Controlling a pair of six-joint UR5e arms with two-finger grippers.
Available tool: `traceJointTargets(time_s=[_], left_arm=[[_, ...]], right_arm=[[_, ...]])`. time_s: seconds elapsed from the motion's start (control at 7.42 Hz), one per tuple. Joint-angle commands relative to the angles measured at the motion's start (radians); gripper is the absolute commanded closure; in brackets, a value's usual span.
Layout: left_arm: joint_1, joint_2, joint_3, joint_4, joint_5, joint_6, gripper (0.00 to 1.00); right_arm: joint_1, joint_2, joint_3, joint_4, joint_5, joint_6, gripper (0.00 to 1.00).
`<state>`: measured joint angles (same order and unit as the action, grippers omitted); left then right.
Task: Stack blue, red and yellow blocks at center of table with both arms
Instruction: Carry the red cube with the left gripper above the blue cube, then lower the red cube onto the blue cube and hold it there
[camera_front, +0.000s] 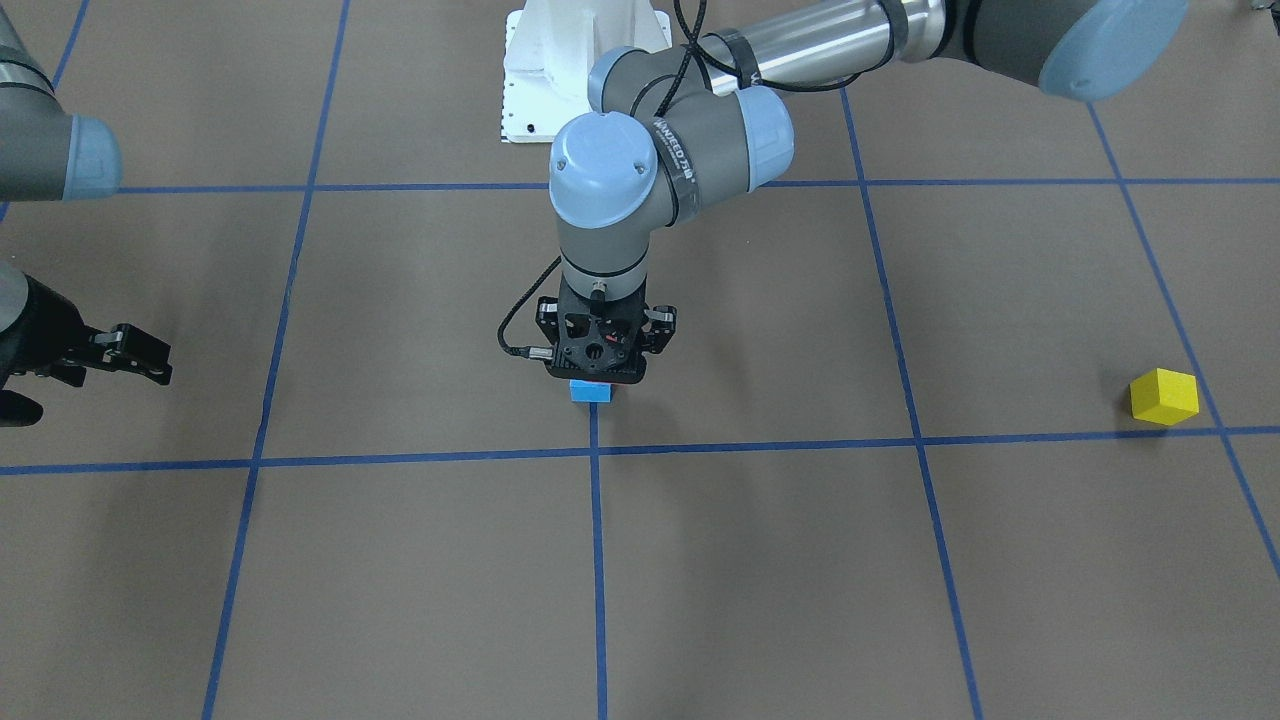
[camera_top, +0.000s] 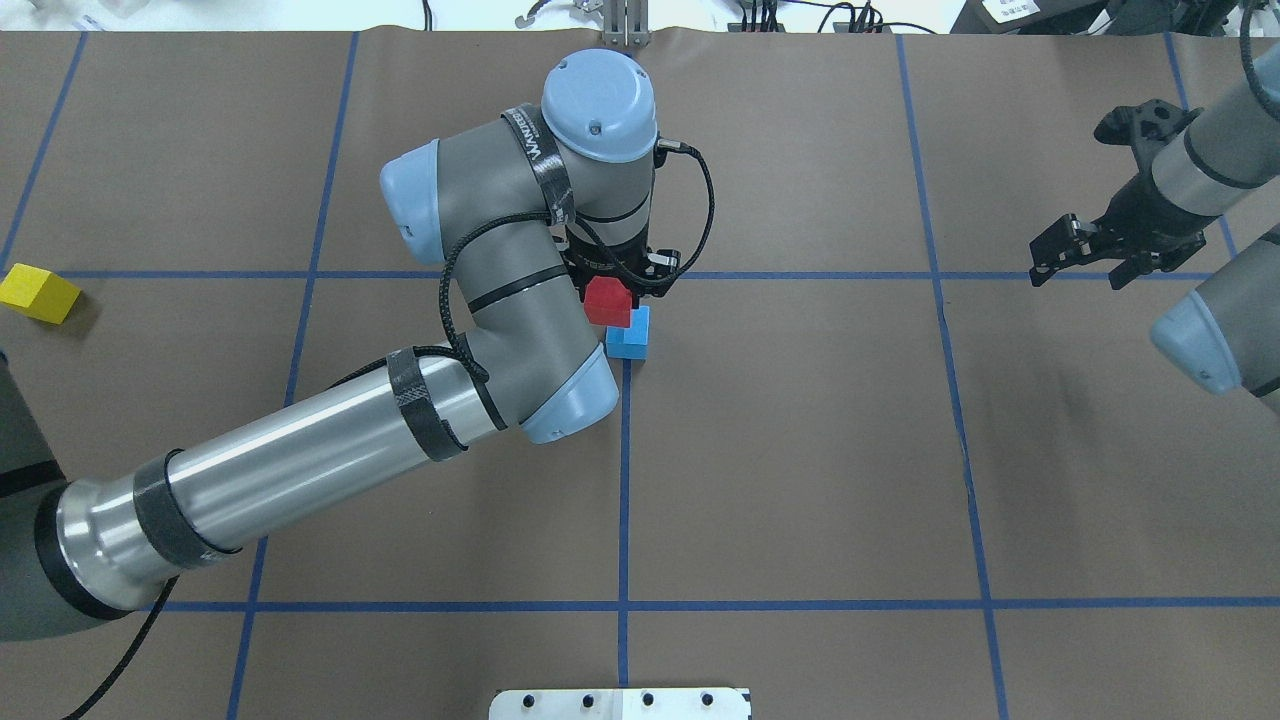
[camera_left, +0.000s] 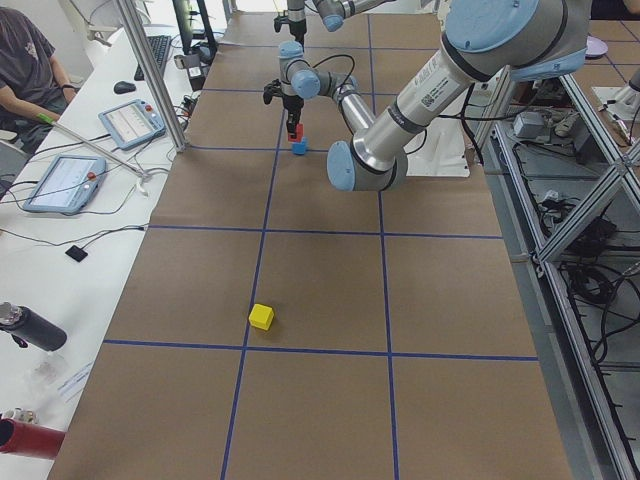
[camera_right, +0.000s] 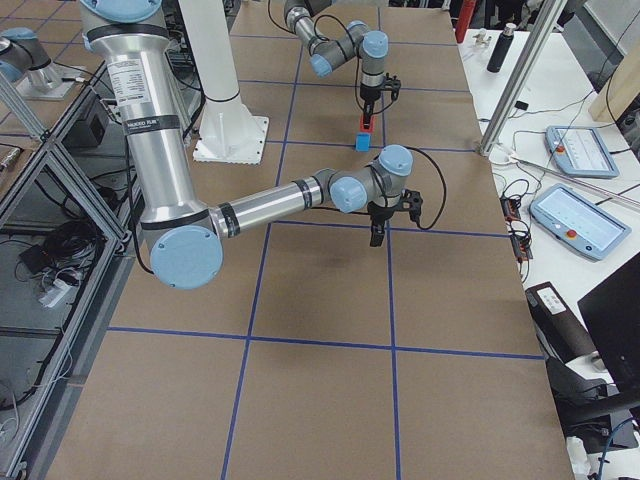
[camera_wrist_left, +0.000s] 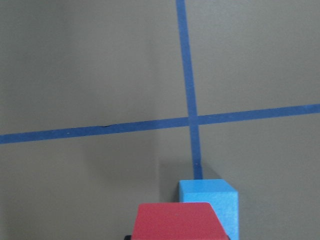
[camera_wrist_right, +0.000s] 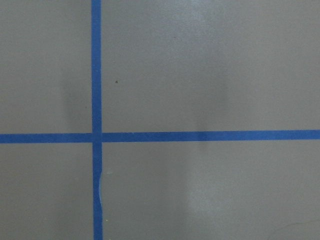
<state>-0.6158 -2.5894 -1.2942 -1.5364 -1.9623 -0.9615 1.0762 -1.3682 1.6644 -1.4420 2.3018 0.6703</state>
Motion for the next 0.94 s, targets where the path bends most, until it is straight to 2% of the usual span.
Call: traceJointTargets(time_s=[0.0,0.81], left_arm=[[0.011,-0.006,0.022,-0.004,0.0,0.043,1.0],[0.024,-0.032,0.058,-0.008,-0.003,-0.016,1.0]], right_arm=[[0.014,-0.011,-0.003,0.0,0.028,-0.011,0.0],[0.014,-0.012,-0.008,0.0,0.028,-0.015,0.0]])
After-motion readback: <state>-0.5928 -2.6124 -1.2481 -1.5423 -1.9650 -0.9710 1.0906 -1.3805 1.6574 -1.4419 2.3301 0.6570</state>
